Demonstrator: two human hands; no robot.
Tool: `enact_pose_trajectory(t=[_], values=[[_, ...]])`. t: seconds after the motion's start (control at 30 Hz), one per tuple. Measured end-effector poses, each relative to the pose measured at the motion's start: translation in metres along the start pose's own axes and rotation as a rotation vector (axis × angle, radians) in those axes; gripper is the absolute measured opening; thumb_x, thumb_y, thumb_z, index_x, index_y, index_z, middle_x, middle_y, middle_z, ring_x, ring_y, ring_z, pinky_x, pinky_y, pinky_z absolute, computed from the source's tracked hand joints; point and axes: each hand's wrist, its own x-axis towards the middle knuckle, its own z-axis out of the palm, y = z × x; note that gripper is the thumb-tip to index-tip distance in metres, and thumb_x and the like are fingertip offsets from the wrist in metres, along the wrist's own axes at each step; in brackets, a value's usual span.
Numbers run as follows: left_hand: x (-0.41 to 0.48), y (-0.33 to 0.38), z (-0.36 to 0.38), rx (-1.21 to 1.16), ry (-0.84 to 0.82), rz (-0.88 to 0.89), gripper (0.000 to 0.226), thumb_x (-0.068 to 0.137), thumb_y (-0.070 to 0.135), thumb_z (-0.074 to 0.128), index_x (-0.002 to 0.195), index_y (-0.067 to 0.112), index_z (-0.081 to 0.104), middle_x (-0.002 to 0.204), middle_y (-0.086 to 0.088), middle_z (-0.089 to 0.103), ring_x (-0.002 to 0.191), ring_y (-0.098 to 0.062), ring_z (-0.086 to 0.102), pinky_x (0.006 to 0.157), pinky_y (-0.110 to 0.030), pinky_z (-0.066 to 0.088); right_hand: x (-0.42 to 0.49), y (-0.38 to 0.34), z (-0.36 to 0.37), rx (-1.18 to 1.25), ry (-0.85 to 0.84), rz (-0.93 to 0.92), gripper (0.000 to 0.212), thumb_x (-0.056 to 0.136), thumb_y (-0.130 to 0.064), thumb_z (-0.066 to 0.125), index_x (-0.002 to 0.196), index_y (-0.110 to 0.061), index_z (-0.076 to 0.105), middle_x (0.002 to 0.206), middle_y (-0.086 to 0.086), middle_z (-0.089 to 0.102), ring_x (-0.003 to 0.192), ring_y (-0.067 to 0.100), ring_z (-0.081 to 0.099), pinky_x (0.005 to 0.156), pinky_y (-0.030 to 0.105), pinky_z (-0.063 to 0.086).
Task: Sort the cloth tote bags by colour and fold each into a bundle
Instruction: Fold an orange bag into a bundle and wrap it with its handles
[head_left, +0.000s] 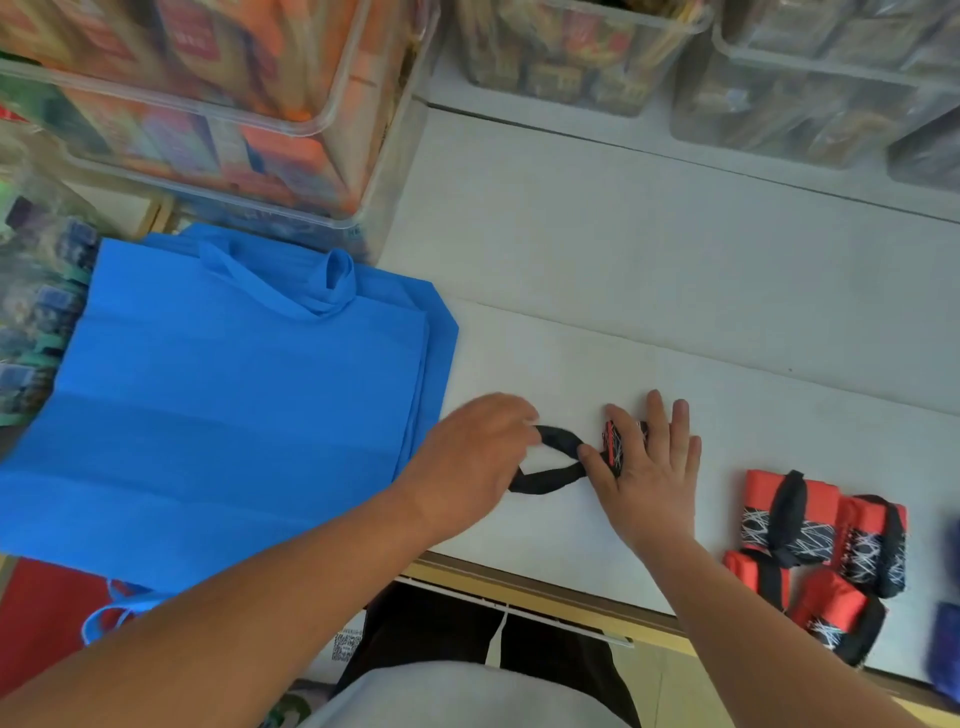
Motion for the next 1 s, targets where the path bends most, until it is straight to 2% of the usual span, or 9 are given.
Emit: enact_pose_trajectory(t=[0.07,0.17,0.33,0.4,0.53,0.7,0.8,0.9,1.0], values=[[-0.001,-0.006,0.015,0.136,-0.155,0.28,0.018,0.096,0.018,0.066,0.111,0.01,0.072,0.129,-0.007,0.065,0.13,-0.026,0.054,0.119,-0.043,0.035,0.001,0.001,-0.001,0.003,0.006,-0.011,0.06,0.096,-0.067,0.04,0.149,-0.04,0.035,0.168,0.002,0.006,0.154,0.023,-0.014,0.124,0.055,0.005],[-0.004,-0.029,0.029,0.279,-0.445,0.301,0.044,0.103,0.041,0.053,0.132,0.01,0.063,0.15,-0.007,0.052,0.145,-0.025,0.039,0.125,-0.038,0.017,0.0,0.002,-0.003,0.001,-0.046,-0.013,0.064,0.096,-0.069,0.036,0.153,-0.041,0.027,0.169,0.001,-0.001,0.153,0.021,-0.02,0.125,0.053,0.0],[0.006,-0.052,0.028,0.248,-0.443,0.42,0.021,0.086,0.023,0.08,0.101,0.008,0.074,0.131,-0.009,0.066,0.12,-0.029,0.063,0.102,-0.042,0.053,0.003,0.004,-0.007,-0.019,-0.099,-0.019,0.066,0.096,-0.072,0.035,0.154,-0.043,0.021,0.169,0.0,-0.007,0.152,0.021,-0.026,0.125,0.052,-0.005],[0.007,-0.045,0.023,0.185,-0.453,0.437,0.013,0.092,0.021,0.073,0.097,0.009,0.07,0.119,-0.007,0.068,0.105,-0.028,0.066,0.088,-0.044,0.058,0.002,0.003,-0.007,-0.027,-0.108,-0.019,0.068,0.095,-0.073,0.035,0.154,-0.042,0.021,0.169,0.001,-0.008,0.152,0.022,-0.027,0.125,0.053,-0.004],[0.006,-0.016,-0.007,0.035,-0.646,0.064,0.028,0.105,0.043,0.044,0.11,0.018,0.056,0.098,0.006,0.061,0.08,-0.015,0.054,0.071,-0.036,0.049,0.004,0.002,-0.011,-0.014,-0.145,-0.01,0.07,0.094,-0.075,0.032,0.155,-0.044,0.02,0.169,-0.002,-0.01,0.151,0.02,-0.029,0.124,0.051,-0.008],[0.022,0.012,-0.014,-0.688,-0.306,-0.737,0.018,0.105,0.039,0.049,0.101,0.023,0.058,0.08,0.005,0.076,0.077,-0.014,0.068,0.067,-0.035,0.059,0.004,0.001,-0.019,0.123,-0.182,0.017,0.077,0.088,-0.081,0.007,0.155,-0.046,0.02,0.167,-0.011,-0.013,0.147,0.01,-0.033,0.124,0.051,-0.012],[0.025,0.024,0.001,-0.876,-0.215,-1.153,0.025,0.107,0.037,0.046,0.109,0.017,0.06,0.076,-0.003,0.077,0.067,-0.016,0.068,0.056,-0.03,0.058,0.003,0.0,-0.023,0.11,-0.211,0.002,0.09,0.078,-0.094,0.013,0.155,-0.047,0.016,0.167,-0.011,-0.018,0.144,0.009,-0.04,0.121,0.046,-0.019],[0.023,0.032,0.012,-0.904,-0.136,-1.382,0.024,0.107,0.035,0.047,0.109,0.016,0.061,0.072,-0.002,0.076,0.059,-0.015,0.067,0.048,-0.024,0.05,0.001,-0.004,-0.021,0.052,-0.187,0.018,0.096,0.075,-0.097,0.03,0.155,-0.047,0.014,0.167,-0.009,-0.02,0.144,0.012,-0.041,0.122,0.047,-0.017],[0.023,0.029,0.019,-0.839,-0.092,-1.417,0.02,0.103,0.033,0.056,0.106,0.015,0.064,0.073,-0.003,0.076,0.066,-0.019,0.073,0.051,-0.028,0.056,0.0,-0.01,-0.014,-0.001,-0.119,0.054,0.093,0.077,-0.092,0.042,0.154,-0.045,0.018,0.168,-0.004,-0.016,0.148,0.018,-0.035,0.124,0.052,-0.009]])
